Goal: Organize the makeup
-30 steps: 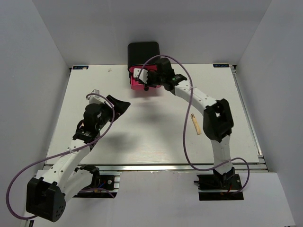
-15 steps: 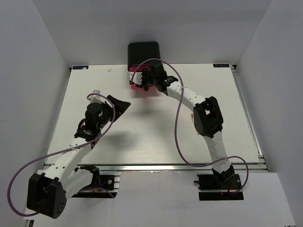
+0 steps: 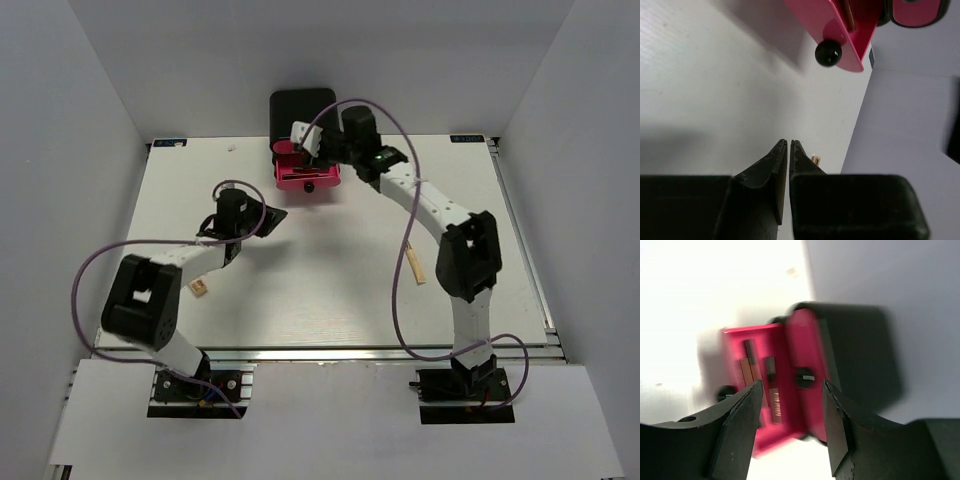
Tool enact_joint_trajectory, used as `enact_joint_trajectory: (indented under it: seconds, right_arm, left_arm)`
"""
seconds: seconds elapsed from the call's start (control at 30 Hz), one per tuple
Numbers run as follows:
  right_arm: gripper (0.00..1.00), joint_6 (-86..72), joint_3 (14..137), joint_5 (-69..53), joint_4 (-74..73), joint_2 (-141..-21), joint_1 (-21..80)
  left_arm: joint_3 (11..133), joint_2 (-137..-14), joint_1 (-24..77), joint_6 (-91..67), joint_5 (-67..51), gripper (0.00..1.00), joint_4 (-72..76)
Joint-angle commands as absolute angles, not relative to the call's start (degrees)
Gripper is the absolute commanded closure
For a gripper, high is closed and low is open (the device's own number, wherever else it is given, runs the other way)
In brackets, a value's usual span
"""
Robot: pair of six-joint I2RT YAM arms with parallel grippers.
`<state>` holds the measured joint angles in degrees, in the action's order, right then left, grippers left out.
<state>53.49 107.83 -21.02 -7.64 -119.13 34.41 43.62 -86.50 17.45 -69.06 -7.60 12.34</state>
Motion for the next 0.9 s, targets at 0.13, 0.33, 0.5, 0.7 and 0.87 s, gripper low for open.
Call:
enact_joint_trajectory:
  seconds: [0.13,0.33,0.5,0.7,0.87]
  right_arm:
    - [0.43,44.23,111.44,-23.99,-2.64,-115.14,29.45]
    - [0.44,32.52,107.24,-25.93,-0.44,-110.67,25.06]
    - [0.44,30.94,95.13,-26.63,3.34,-102.85,23.21]
    - [0.44,28.39,86.23,-27.68,4.3,-96.6,19.78]
    - [0.44,26.72,81.39,-28.12,4.31,-93.78,16.97]
  left_arm:
    - [57.2,-103.68,17.31,-76.2,-10.11,0.82,17.06]
    - [68.89,-114.76,17.31,-79.09,-8.61,0.82,16.43]
    - [75.66,-119.44,17.23,-81.3,-7.56,0.8,18.63]
    - [81.47,-124.53,17.05,-83.05,-6.33,0.54,19.33]
    - [86.21,-128.14,16.96,-85.69,-6.15,0.38,19.86]
